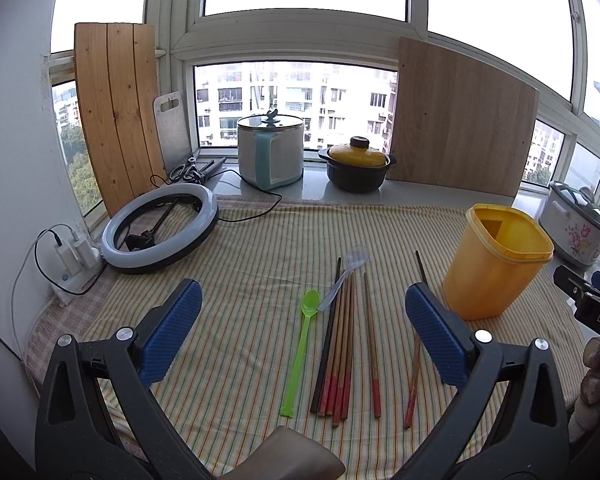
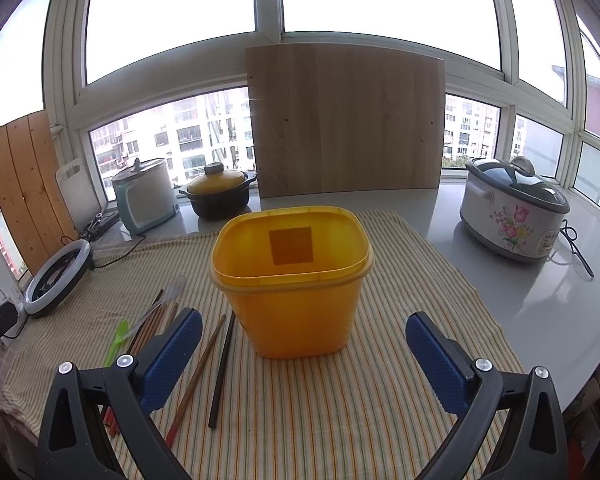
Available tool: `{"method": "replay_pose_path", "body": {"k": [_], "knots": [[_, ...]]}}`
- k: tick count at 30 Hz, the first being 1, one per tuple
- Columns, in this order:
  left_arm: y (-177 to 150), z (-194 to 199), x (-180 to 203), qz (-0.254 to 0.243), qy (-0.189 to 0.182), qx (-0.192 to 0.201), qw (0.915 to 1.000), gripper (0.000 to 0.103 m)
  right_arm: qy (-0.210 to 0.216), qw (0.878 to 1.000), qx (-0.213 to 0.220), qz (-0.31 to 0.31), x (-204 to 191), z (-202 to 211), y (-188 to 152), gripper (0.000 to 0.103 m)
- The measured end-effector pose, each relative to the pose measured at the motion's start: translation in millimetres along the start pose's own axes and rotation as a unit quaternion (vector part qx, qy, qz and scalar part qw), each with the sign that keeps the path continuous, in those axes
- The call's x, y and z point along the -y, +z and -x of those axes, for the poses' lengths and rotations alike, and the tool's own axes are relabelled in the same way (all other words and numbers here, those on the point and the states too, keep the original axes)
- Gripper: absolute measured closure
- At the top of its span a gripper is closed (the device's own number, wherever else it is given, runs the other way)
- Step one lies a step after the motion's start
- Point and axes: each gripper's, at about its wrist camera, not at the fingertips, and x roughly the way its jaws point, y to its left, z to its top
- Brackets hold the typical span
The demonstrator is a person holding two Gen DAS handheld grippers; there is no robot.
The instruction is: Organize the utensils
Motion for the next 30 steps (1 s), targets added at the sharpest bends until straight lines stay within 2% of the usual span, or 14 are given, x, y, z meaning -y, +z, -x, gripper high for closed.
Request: {"method": "replay_pose_path", "body": {"k": [10,12,21,22,30], "knots": [[8.4,2.9,11.1,-0.002,-0.002,-0.001,1.0000,0.000,0.000,1.000,-0.003,0.000,0.6,-1.4,-0.9,0.000],[3.5,-0.7,1.7,0.004,-0.006,0.000,1.0000,0.000,-0.001,1.000,-0.002,0.000,0.3,-1.2,-0.8,0.000],[8.5,-2.9,10.0,0.005,-0.009,0.002,0.9999,0.000,0.000,1.000,-0.003,0.001,-1.1,-1.2,-0.9,0.000],[3.3,-0.3,1.3,0.006,-0.011,0.003,0.9999,0.000,0.000,1.000,-0.003,0.002,-0.9,-1.4,-0.9,0.000],[2.8,-2.0,2.3,0.005,-0.010,0.003,0.9999,0.000,0.000,1.000,-0.005,0.001,0.0,-2.9,-0.3,0.000]]}}
